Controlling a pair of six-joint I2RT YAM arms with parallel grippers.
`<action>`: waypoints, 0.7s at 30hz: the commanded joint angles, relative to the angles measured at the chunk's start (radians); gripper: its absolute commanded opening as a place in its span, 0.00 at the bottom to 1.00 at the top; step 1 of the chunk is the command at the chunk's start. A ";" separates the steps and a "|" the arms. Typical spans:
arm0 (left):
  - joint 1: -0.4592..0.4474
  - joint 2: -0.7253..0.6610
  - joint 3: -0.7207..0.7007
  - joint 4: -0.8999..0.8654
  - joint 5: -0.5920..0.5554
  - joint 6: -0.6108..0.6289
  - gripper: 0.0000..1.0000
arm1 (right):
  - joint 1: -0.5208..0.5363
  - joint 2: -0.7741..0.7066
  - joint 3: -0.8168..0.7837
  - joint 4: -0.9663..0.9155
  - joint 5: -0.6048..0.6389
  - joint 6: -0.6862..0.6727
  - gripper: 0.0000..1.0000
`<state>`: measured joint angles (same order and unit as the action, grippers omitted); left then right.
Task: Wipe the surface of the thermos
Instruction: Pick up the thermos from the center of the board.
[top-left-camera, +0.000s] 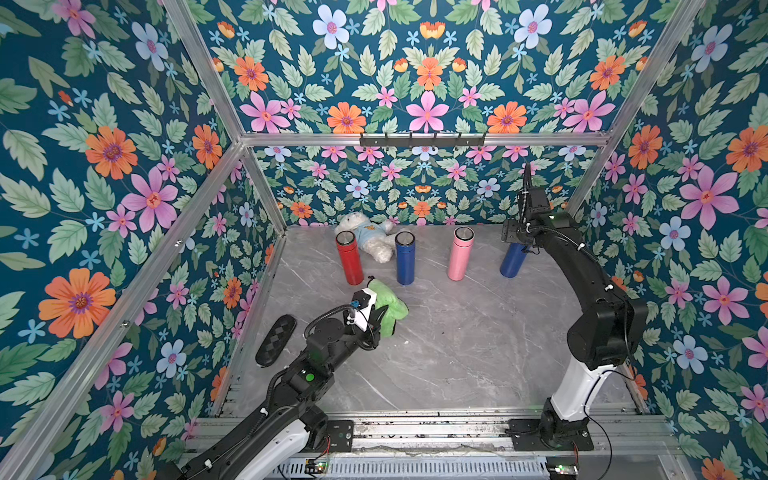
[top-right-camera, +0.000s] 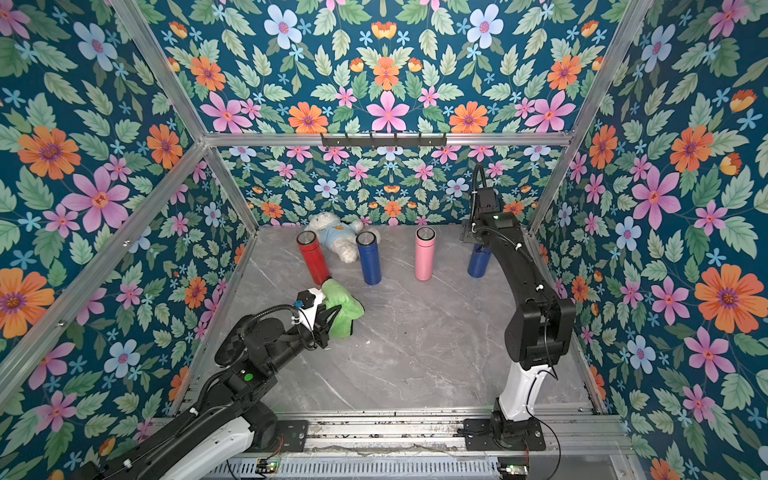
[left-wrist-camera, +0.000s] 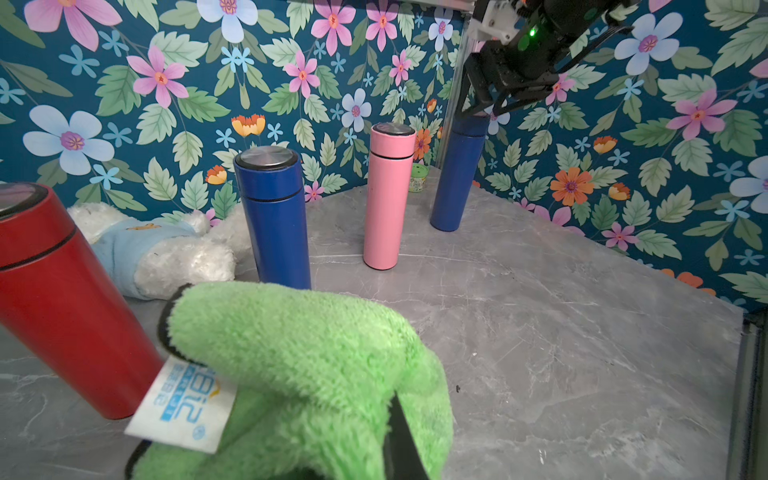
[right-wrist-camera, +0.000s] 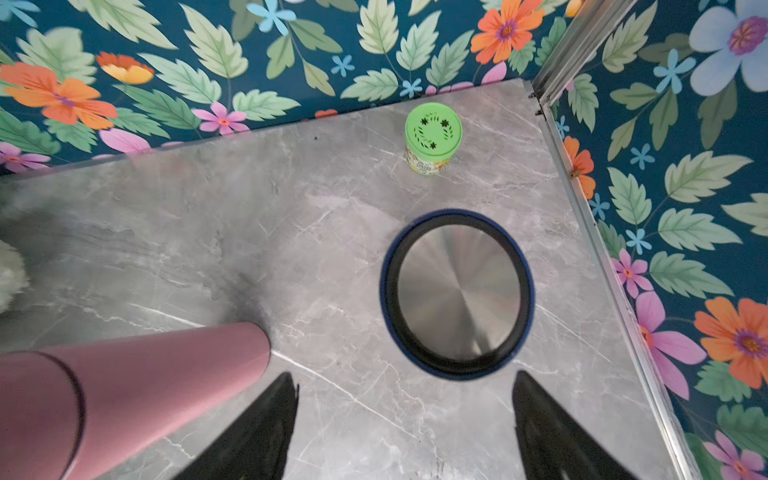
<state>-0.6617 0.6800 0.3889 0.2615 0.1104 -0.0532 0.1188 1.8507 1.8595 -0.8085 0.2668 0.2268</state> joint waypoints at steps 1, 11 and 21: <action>0.001 -0.011 0.008 -0.019 -0.002 0.009 0.00 | -0.008 0.010 0.007 -0.039 -0.013 -0.014 0.82; 0.002 0.010 0.011 -0.022 0.000 0.003 0.00 | -0.059 0.038 0.003 -0.016 -0.043 -0.035 0.82; 0.002 0.042 0.031 -0.023 0.000 0.008 0.00 | -0.103 0.118 0.041 0.043 -0.168 -0.072 0.81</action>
<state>-0.6617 0.7174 0.4095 0.2237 0.1074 -0.0532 0.0189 1.9549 1.8832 -0.7918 0.1432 0.1780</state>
